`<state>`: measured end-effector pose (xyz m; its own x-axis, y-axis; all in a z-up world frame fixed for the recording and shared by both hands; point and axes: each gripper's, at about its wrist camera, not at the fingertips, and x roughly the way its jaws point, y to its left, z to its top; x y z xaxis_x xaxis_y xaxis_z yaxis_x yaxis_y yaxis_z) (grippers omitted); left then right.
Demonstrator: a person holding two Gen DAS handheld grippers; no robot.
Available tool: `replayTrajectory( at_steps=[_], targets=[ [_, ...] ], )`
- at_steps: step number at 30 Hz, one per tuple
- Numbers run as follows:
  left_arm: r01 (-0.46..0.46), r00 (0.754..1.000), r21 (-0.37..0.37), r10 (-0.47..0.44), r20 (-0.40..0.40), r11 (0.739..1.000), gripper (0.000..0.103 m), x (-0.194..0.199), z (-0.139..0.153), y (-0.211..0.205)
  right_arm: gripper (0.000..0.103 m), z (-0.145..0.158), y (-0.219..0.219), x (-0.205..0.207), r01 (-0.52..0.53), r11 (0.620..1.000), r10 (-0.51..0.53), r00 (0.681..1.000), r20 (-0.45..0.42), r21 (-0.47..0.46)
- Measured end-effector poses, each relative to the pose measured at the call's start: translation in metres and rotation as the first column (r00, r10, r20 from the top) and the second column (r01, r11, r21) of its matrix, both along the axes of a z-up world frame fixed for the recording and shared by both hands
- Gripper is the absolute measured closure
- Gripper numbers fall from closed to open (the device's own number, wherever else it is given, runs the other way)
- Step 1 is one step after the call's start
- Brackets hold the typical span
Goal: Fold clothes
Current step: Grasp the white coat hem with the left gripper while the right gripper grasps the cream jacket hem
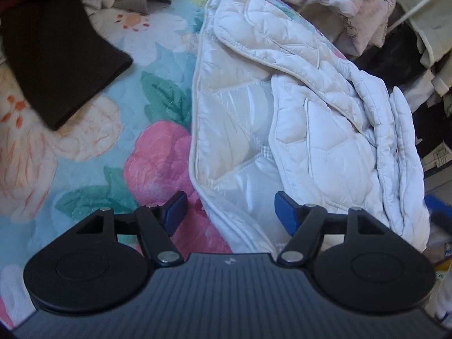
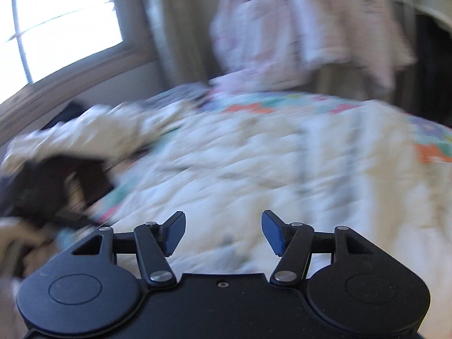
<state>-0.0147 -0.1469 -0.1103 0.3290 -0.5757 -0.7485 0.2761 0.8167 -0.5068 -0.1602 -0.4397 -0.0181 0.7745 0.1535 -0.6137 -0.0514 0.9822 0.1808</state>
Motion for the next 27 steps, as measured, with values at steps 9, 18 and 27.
replayTrajectory(
  at_steps=[9, 18, 27],
  targets=[
    [0.085, 0.99, -0.191, -0.061, 0.13, 0.978, 0.097, 0.002, 0.011, -0.004, 0.037, -0.042, 0.105, 0.007, -0.264, 0.918, 0.249, 0.964, -0.089, -0.295],
    [0.121, 0.982, -0.234, -0.083, 0.169, 0.965, 0.097, -0.001, 0.035, -0.016, 0.035, -0.064, 0.156, -0.002, -0.263, 0.723, 0.319, 0.947, -0.028, -0.639],
    [0.144, 0.962, -0.231, -0.082, 0.259, 0.962, 0.085, 0.007, 0.063, -0.02, 0.089, -0.047, 0.107, 0.045, -0.207, 0.893, 0.206, 0.978, -0.046, -0.399]
  ],
)
